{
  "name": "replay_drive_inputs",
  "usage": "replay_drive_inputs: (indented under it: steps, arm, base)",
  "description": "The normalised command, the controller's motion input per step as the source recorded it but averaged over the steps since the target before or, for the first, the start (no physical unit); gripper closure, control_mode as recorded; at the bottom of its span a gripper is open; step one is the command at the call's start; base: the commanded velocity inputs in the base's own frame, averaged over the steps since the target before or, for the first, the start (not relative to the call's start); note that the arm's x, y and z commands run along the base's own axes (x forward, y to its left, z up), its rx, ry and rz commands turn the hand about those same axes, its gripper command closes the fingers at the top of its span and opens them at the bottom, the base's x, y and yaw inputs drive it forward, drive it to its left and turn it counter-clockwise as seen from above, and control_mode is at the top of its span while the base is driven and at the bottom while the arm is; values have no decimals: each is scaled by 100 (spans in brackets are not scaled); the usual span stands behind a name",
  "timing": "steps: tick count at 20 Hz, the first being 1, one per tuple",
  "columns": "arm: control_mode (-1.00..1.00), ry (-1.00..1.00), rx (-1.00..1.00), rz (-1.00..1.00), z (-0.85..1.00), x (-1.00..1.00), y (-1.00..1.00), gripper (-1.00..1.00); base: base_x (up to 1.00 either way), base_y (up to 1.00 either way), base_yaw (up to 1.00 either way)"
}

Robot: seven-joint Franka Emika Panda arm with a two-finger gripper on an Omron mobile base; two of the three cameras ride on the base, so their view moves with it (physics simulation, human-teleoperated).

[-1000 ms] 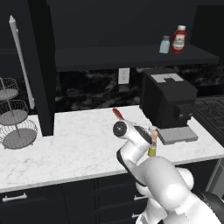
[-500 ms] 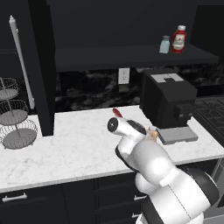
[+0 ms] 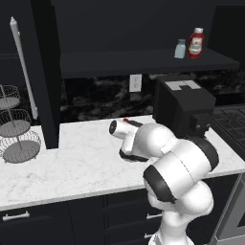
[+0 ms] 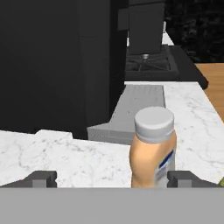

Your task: Put the shaker and condiment bottle from the counter next to their counterparts in the cabinet.

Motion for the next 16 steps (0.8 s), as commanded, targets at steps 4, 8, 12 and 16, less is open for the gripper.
replay_drive_inputs:
  steps: [4, 8, 12, 16]
  arm:
    - [-100, 0, 0, -33, 0, 9, -5, -100]
    - [-100, 0, 0, -27, 0, 0, -2, -100]
    - [-100, 0, 0, -20, -3, -14, -8, -100]
    - [-100, -5, 0, -18, -30, -33, -10, -100]
  base:
    - [0, 0, 0]
    - [0, 0, 0]
    - [0, 0, 0]
    - [0, 0, 0]
